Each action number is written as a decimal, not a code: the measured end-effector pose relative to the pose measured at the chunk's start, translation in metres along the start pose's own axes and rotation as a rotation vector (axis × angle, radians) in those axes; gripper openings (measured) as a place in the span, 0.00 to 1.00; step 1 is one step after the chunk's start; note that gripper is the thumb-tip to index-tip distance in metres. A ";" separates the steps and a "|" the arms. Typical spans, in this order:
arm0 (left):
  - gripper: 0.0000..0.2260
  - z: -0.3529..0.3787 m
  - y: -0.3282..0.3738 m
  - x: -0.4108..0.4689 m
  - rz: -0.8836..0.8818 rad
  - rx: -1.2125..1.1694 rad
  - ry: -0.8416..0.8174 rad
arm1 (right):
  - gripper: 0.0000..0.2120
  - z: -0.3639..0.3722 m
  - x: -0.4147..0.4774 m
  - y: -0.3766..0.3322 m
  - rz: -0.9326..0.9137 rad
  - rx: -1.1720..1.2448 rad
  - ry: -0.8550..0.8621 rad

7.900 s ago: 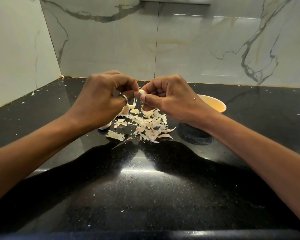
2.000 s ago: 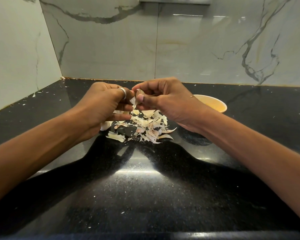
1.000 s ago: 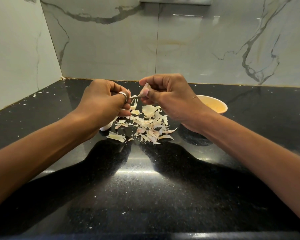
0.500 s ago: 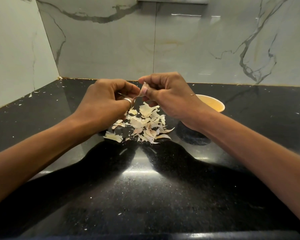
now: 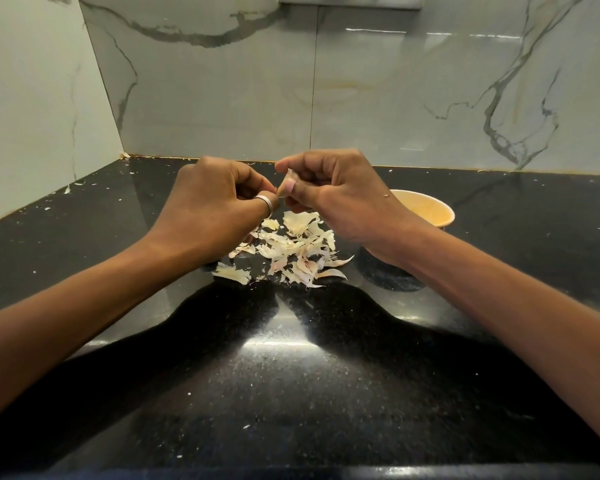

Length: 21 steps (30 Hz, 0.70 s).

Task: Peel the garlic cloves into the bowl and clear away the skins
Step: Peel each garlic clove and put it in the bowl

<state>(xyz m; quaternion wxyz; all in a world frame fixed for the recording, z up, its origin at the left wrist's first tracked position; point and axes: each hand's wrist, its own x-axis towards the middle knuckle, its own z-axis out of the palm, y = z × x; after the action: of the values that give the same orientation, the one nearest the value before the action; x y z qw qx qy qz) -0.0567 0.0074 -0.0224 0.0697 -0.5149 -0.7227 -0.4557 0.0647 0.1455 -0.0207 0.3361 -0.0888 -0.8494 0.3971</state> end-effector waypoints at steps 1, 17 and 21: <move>0.04 0.000 0.001 -0.001 0.000 0.017 -0.002 | 0.13 0.001 0.000 0.000 0.001 0.004 -0.002; 0.06 0.000 0.007 0.004 -0.440 -0.556 -0.121 | 0.12 -0.005 -0.002 -0.006 0.197 0.442 -0.055; 0.06 0.000 0.010 0.002 -0.420 -0.538 -0.143 | 0.14 -0.005 -0.001 -0.005 0.262 0.489 -0.041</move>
<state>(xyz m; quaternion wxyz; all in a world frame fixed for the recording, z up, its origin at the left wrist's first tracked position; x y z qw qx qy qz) -0.0495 0.0090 -0.0155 -0.2148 -0.3854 -0.6698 -0.5972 0.0692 0.1454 -0.0150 0.2762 -0.1060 -0.7163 0.6319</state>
